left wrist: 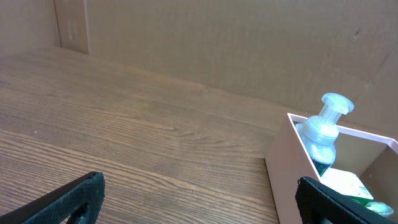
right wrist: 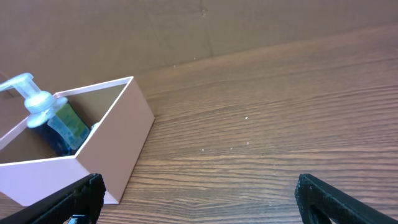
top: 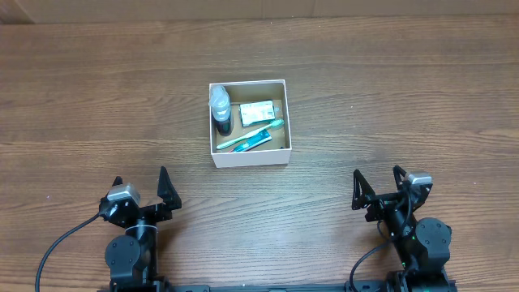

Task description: Pack container

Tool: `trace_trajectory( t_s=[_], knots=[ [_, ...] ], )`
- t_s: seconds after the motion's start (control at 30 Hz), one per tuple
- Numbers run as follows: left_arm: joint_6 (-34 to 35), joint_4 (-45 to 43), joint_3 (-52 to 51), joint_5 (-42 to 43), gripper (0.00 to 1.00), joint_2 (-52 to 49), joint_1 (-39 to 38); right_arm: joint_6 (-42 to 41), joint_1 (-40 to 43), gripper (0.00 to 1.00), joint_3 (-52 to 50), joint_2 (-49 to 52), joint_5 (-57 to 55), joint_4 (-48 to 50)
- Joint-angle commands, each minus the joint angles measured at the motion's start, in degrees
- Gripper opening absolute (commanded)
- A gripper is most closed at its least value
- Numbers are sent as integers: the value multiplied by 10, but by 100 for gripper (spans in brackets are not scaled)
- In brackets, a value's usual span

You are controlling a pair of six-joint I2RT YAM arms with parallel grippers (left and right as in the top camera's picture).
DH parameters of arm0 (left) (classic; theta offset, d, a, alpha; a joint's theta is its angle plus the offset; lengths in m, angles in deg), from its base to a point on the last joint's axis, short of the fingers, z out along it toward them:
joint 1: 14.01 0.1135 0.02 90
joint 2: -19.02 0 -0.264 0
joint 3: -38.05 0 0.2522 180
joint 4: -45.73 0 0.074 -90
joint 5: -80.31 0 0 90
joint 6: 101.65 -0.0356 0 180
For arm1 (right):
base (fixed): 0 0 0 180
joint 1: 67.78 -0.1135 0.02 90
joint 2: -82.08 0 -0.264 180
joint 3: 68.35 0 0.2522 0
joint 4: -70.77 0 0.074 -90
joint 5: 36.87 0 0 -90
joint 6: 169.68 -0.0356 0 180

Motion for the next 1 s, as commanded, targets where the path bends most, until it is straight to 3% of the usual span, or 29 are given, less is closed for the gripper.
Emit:
trace_trajectory(
  t_s=[0.0, 0.37, 0.97],
  knots=[
    [5, -3, -2, -8, 100, 6, 3, 9, 5, 100, -4, -20, -18, 4],
    [5, -3, -2, -8, 100, 6, 3, 9, 5, 100, -4, -73, -33, 3],
    [5, -3, -2, -8, 100, 6, 3, 9, 4, 100, -3, -73, -33, 4]
  ],
)
